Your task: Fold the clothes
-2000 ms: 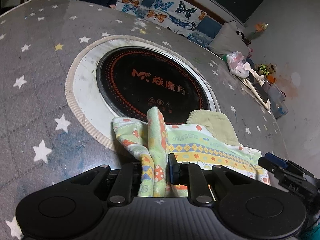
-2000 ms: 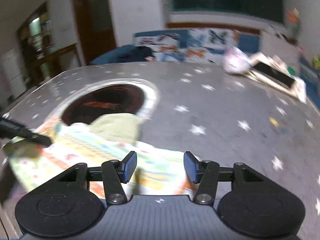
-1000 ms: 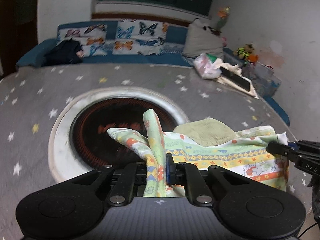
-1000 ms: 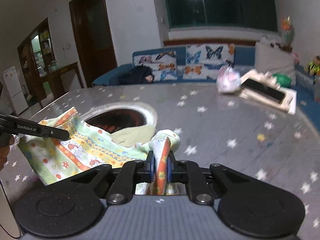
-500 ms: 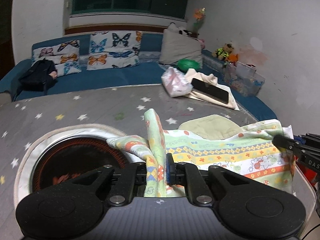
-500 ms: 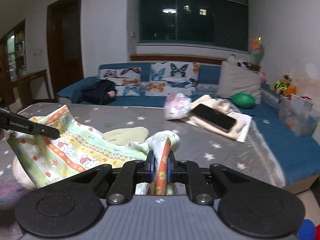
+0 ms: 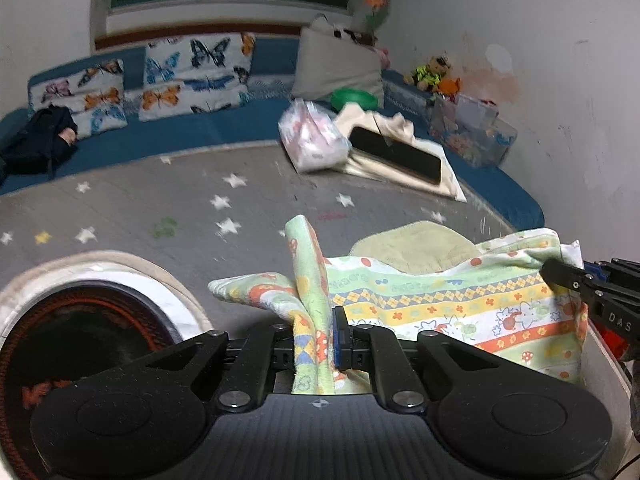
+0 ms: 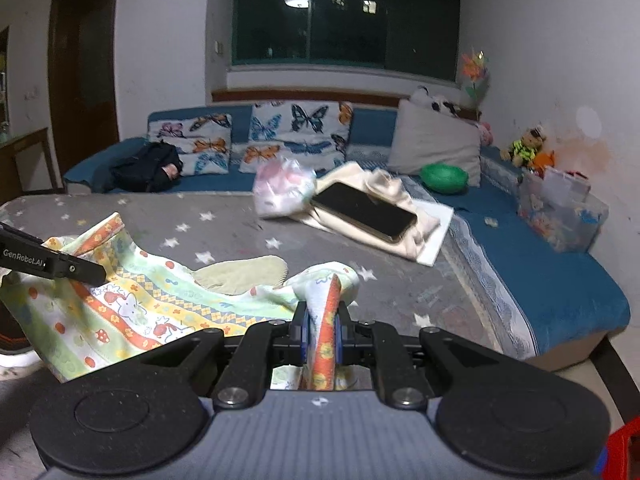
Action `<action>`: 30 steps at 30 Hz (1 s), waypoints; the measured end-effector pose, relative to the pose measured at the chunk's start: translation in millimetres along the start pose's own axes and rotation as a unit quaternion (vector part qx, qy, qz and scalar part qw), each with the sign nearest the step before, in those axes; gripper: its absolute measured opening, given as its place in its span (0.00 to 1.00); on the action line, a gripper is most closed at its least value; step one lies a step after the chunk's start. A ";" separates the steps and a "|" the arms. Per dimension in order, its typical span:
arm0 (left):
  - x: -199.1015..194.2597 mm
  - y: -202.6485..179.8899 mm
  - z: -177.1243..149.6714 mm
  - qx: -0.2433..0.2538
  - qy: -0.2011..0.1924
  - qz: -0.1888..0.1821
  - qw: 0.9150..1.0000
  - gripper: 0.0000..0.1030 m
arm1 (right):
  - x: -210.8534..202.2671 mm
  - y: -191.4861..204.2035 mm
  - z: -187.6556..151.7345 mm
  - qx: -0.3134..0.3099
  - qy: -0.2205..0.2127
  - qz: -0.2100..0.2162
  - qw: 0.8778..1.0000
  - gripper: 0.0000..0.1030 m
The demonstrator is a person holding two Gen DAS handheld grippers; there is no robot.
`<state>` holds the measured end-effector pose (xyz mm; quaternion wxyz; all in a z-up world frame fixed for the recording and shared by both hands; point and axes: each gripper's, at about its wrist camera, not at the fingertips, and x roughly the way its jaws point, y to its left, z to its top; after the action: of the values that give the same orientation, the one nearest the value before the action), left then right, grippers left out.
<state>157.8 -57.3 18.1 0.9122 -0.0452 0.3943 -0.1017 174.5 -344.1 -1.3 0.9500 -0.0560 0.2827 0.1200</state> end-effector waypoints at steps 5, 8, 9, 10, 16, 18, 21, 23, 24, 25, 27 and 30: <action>23.6 5.5 -8.3 -0.005 0.025 0.008 1.000 0.13 | 16.0 -8.1 -11.6 0.005 0.020 -0.009 1.000 0.10; 29.2 10.6 -11.2 -0.010 0.034 0.012 0.999 0.20 | 22.2 -12.3 -15.6 0.009 0.027 -0.010 1.000 0.10; 30.2 11.5 -12.0 -0.010 0.036 0.013 0.999 0.22 | 24.3 -13.3 -17.0 0.009 0.029 -0.012 0.999 0.10; 31.3 11.8 -12.6 -0.009 0.037 0.015 0.999 0.23 | 26.2 -14.0 -18.1 0.008 0.031 -0.013 0.999 0.10; 34.5 13.7 -15.8 -0.004 0.043 0.030 0.999 0.36 | 40.7 -17.5 -25.5 0.012 0.050 -0.019 0.998 0.11; 34.9 14.1 -16.7 -0.002 0.044 0.031 0.999 0.37 | 44.4 -17.7 -28.2 0.010 0.056 -0.020 0.998 0.11; 35.8 13.5 -17.5 0.001 0.046 0.035 0.998 0.40 | 47.5 -17.5 -30.1 0.011 0.063 -0.025 0.998 0.15; 36.1 13.1 -18.2 0.003 0.047 0.039 0.998 0.41 | 48.8 -17.5 -30.0 0.011 0.068 -0.031 0.997 0.21; 36.2 13.1 -18.5 0.003 0.048 0.042 0.998 0.43 | 49.2 -17.7 -30.3 0.011 0.069 -0.034 0.997 0.25; 36.0 13.3 -18.9 0.004 0.048 0.045 0.998 0.45 | 49.0 -17.8 -30.6 0.011 0.070 -0.036 0.997 0.26; 36.0 13.9 -19.7 0.005 0.049 0.050 0.998 0.46 | 45.7 -16.4 -30.5 0.008 0.067 -0.038 0.997 0.27; 35.1 14.7 -20.5 0.005 0.050 0.056 0.997 0.50 | 37.9 -13.1 -29.4 0.004 0.054 -0.040 0.998 0.45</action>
<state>168.5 -50.8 -23.2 0.8959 -0.0135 0.4407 -0.0548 193.2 -354.4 -46.2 0.9375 -0.0695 0.3321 0.0774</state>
